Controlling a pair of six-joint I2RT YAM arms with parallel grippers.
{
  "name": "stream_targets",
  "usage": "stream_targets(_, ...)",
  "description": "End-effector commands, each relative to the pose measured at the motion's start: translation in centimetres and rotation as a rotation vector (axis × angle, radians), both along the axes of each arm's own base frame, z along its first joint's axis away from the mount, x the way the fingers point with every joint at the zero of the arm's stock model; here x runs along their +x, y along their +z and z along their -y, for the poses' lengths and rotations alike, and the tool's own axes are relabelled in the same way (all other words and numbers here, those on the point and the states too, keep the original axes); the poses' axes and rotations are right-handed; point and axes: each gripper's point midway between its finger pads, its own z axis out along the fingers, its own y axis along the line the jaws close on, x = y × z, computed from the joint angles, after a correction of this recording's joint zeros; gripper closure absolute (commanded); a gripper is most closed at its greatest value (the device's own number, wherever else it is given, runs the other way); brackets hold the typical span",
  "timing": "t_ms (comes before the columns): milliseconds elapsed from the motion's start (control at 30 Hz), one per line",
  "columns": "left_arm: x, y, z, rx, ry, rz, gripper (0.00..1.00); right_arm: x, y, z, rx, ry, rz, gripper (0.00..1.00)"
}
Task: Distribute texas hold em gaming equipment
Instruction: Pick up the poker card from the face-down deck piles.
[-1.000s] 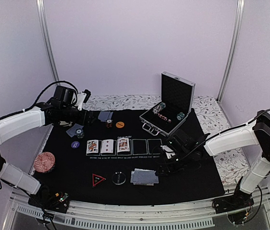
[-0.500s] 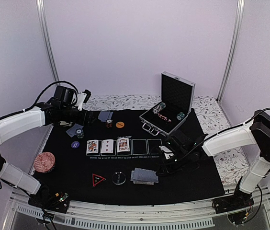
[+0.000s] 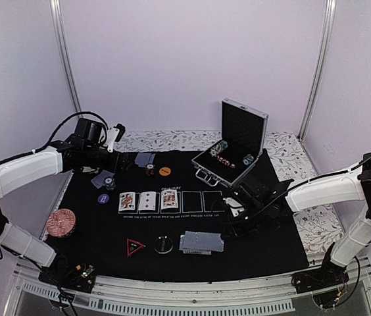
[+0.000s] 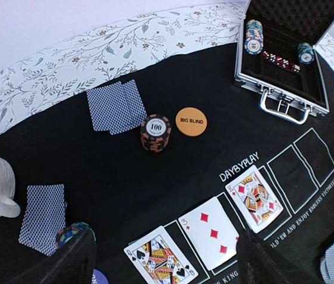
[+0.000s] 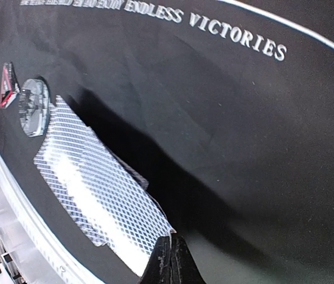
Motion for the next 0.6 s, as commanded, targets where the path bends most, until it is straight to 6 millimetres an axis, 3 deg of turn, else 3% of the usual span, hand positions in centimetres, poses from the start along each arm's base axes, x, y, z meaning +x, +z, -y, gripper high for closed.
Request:
stream_targets(0, -0.1, -0.4, 0.3, 0.004, -0.020, 0.000, 0.16, 0.6, 2.6, -0.8, 0.042, 0.033, 0.061, 0.97)
stream_targets(133, -0.1, -0.2, 0.4, -0.001, -0.027, 0.003, 0.16, 0.8, 4.7, -1.6, 0.107, 0.070, 0.102, 0.97)
stream_targets(300, -0.4, 0.2, 0.9, -0.025, -0.052, 0.005, 0.16, 0.7, 5.9, -1.8, 0.148, 0.106, 0.123, 0.98)
stream_targets(567, -2.1, 1.0, 3.9, -0.107, -0.199, 0.012, 0.20, 0.9, 8.6, -2.3, 0.236, 0.151, 0.188, 0.98)
